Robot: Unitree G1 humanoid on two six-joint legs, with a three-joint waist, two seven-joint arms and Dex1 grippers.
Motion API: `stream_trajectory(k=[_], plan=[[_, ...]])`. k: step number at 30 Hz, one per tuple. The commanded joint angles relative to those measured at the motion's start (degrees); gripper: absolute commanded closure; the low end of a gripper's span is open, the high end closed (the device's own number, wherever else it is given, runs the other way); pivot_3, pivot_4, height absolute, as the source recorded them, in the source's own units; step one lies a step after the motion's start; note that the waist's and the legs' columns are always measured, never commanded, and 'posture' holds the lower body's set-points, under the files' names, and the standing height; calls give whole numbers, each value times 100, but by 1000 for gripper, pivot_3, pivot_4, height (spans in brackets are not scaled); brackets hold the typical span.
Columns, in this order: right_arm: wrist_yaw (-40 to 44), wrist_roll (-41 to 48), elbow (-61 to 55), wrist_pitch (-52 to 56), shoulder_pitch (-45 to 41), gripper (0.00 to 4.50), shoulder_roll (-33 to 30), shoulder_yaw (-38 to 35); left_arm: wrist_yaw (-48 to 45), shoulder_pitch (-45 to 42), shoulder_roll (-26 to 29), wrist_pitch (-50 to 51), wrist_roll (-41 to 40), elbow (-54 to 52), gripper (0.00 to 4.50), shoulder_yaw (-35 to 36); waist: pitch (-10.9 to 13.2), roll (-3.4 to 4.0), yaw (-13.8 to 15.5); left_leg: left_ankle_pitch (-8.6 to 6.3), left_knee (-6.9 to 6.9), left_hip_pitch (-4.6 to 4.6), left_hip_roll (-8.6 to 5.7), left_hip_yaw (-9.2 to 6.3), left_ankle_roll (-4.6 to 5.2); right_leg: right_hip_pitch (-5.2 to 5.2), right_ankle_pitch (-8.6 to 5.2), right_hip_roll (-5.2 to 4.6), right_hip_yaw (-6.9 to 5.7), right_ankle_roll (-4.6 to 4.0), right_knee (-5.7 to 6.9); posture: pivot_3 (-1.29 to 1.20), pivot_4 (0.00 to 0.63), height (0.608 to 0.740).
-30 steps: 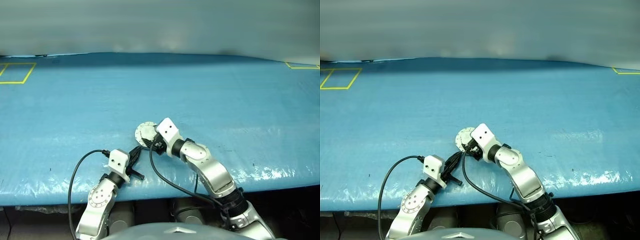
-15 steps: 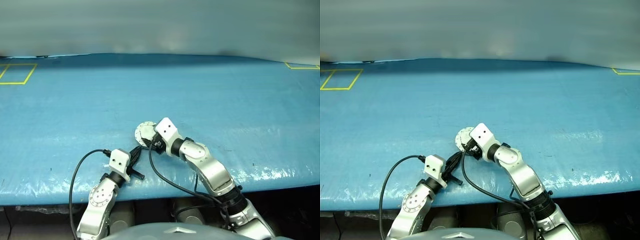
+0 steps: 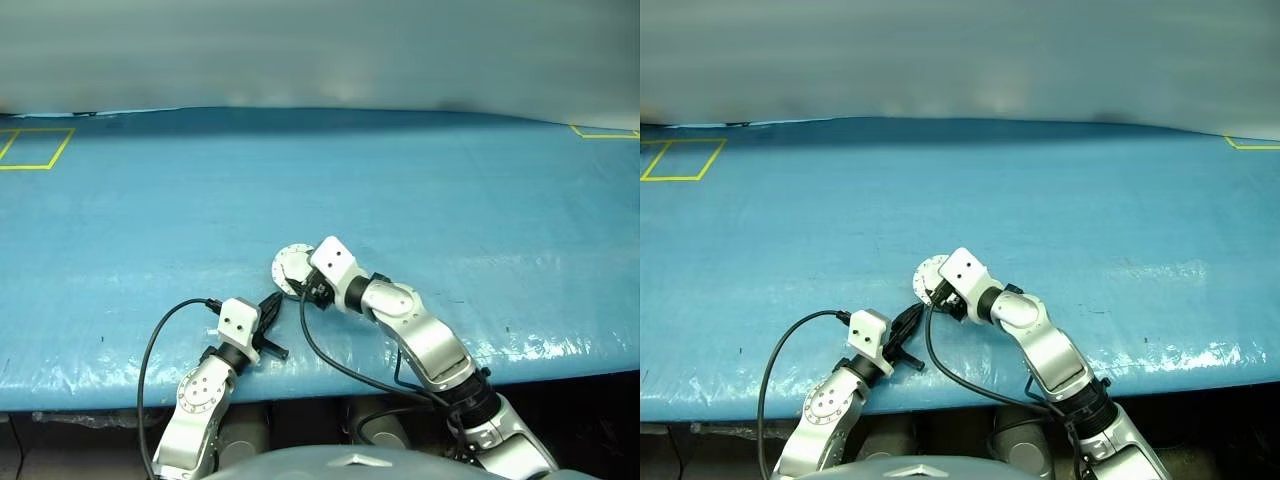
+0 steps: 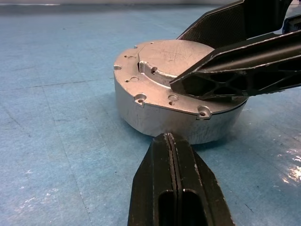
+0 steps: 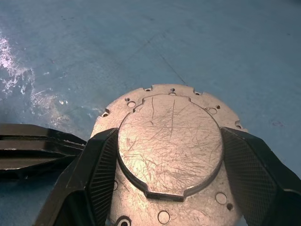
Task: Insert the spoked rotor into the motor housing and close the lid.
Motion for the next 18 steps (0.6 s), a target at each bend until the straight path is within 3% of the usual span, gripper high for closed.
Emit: stream_trajectory(k=[1,7,11,18], plan=[[-14,-34,192,476,99,1463,-70,-11,122,76,0,-80,34,22,4500,104,-1,1,-1,0,0,0,0,0,0,0,0,0,0,0,0,0,150,740],[50,21,126,519,99,1463,-66,35,414,94,29,-212,4,-230,4500,515,-2,1,2,0,-2,0,0,-1,0,-1,-1,0,-1,-2,0,0,150,740],[50,9,139,513,96,1463,-64,59,1005,72,285,-41,360,-145,4500,1206,-2,0,1,0,-6,0,0,-1,0,-3,-2,0,-2,-2,0,0,150,740],[62,-23,175,490,95,1463,-47,176,656,215,825,330,-161,-411,4500,1942,-10,-13,-5,-1,-15,-1,1,1,-1,-8,-5,-3,-3,-7,-3,0,150,740]])
